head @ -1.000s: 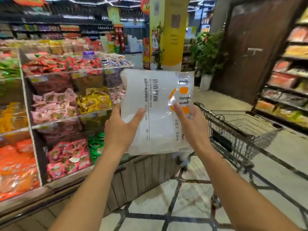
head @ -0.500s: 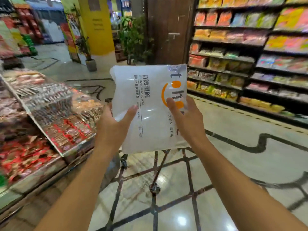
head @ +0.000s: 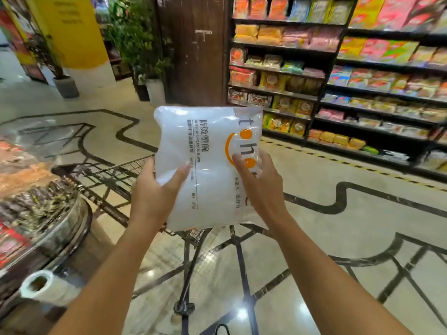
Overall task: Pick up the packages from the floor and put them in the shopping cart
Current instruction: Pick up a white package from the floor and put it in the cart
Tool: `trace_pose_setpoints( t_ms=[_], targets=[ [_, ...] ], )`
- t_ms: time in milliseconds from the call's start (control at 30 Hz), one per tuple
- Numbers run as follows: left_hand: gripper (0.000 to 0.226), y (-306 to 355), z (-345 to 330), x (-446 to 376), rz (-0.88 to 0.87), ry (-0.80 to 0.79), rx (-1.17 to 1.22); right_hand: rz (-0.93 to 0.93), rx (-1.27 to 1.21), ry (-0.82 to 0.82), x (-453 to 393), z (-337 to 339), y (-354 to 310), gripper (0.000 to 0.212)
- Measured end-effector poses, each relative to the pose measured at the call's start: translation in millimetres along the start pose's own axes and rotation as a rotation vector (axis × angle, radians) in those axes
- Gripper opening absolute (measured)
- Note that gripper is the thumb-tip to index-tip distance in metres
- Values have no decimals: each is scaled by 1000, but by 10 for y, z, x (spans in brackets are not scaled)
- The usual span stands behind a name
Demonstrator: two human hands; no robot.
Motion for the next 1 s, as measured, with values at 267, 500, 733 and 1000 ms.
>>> trace_pose_setpoints(
  t_ms=[267,500,733,1000],
  targets=[
    [43,-289,-776,-1446,67,2,-35,-100,0,-95,-1534,-418,489,27],
    [45,-692,-1025,-2338,190,115,-44,-113,-21,-244,-2553,-1151,930,36],
    [45,-1425,-1163,-3183,333,264,-108,-121,-17,-545,-3527,-2238,1476,37],
    [41,-2359,-1305,-3743,629,446,-31,-117,61,-910,-4156,-3481,2251,61]
  ],
)
Point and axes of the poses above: each hand's wrist, its own x-axis away from the middle knuckle, its own z-axis out of the back of the hand, y = z × x, the point moved 2 cm from there along -x, towards the middle knuckle, and after that the axes turned 1 degree about z, right-handed, at the moved point
